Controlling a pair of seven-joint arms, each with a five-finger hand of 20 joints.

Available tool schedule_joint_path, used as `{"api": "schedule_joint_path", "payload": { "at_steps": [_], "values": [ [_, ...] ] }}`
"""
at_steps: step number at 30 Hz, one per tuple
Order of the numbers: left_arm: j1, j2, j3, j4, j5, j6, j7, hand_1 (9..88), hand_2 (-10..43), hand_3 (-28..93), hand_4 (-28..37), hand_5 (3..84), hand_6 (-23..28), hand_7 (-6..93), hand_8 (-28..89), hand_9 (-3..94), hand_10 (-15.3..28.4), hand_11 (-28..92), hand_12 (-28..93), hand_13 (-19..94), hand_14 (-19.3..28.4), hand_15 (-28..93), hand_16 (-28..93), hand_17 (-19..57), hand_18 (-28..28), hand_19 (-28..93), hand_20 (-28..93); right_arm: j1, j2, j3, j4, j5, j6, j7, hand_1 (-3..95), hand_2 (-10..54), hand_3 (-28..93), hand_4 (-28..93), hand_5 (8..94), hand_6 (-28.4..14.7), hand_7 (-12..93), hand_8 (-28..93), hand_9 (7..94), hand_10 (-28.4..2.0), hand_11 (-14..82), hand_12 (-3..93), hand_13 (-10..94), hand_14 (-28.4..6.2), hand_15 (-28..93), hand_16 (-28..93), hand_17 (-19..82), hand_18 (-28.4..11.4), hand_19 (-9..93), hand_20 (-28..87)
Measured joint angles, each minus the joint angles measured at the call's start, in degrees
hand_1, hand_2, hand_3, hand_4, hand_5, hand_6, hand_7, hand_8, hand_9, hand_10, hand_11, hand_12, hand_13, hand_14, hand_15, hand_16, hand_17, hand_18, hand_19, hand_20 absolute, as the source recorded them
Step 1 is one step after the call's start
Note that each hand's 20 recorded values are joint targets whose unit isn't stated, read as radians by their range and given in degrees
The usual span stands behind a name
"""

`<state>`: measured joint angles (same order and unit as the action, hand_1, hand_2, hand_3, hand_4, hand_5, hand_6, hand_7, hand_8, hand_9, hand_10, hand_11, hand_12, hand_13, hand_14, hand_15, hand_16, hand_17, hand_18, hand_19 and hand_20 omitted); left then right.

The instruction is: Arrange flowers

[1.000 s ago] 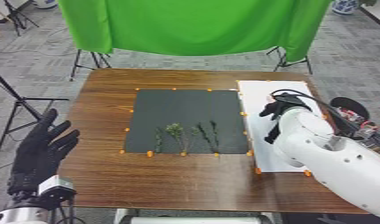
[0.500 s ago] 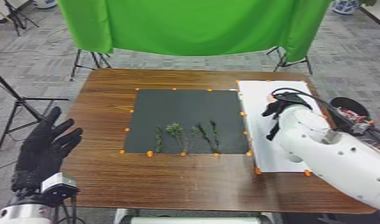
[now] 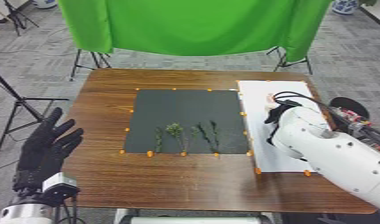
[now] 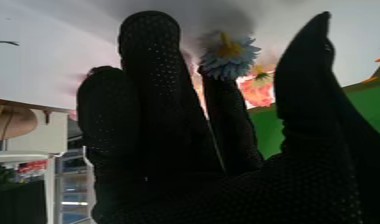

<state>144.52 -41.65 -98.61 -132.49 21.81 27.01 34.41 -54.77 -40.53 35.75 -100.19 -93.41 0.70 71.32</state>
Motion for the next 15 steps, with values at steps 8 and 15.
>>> {"api": "schedule_joint_path", "payload": {
  "at_steps": [8, 15],
  "values": [
    [-0.3, 0.3, 0.24, 0.07, -0.22, 0.0, -0.03, 30.4, 7.4, 63, -20.6, 31.6, 6.7, 8.6, -8, 26.4, 17.3, 24, 11, 18, 25.6, 53, -11, -9.2, 25.3, 49, 5, 0.0, -0.4, -0.9, 0.0, -1.7, 0.7, -0.3, 56.2, -9.0, 72, -25, 67.0, -6.1, 25, 8, 74.4, -14.5, 14.7, 18.8, 81, -9.3, 49, 13, 59, -10.6, 93, -7],
    [-0.8, 0.22, 0.27, 0.14, -0.11, -0.05, -0.52, 30.4, 7.4, 64, -20.5, 31.7, 6.7, 8.6, -8, 26.5, 17.3, 24, 11, 18, 25.5, 53, -12, -9.2, 25.3, 49, 5, 0.0, -0.6, -1.6, 0.0, -2.5, 1.8, -0.3, 60.9, -9.5, 72, -26, 69.4, -4.5, 27, 9, 82.3, -11.8, 6.9, 26.9, 85, -5.9, 44, 20, 62, -8.8, 93, -5]
  ]
}}
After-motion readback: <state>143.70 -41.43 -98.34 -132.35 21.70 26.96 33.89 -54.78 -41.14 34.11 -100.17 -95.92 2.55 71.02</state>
